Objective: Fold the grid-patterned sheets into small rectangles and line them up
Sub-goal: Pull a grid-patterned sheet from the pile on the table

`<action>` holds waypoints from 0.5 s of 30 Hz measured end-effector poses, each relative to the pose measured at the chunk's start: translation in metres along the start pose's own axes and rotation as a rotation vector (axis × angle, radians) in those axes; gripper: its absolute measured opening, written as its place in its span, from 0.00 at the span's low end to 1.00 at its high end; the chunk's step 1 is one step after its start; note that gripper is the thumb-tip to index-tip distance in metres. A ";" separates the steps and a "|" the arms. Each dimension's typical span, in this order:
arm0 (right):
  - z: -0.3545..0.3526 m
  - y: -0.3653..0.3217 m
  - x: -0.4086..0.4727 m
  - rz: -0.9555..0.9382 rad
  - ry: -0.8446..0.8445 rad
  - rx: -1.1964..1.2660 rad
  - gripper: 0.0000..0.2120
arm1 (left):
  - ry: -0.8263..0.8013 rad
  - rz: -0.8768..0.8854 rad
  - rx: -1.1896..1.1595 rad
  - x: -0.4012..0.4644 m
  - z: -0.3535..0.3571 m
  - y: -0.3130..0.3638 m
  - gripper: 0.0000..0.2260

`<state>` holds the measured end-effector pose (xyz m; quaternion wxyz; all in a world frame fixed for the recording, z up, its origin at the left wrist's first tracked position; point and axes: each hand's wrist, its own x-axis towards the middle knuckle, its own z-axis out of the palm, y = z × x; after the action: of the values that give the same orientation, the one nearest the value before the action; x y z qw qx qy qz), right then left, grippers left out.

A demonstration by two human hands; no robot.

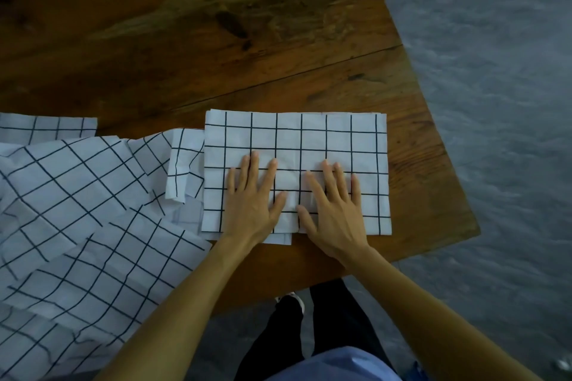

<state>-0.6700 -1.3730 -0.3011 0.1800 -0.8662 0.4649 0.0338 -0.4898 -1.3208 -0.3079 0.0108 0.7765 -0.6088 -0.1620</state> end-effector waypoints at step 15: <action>0.000 -0.002 0.023 -0.052 -0.035 -0.055 0.31 | 0.010 -0.009 -0.012 0.002 0.002 0.000 0.29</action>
<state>-0.6557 -1.3901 -0.3059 0.1649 -0.8820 0.4377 0.0572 -0.4902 -1.3223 -0.3098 0.0180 0.7799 -0.6043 -0.1619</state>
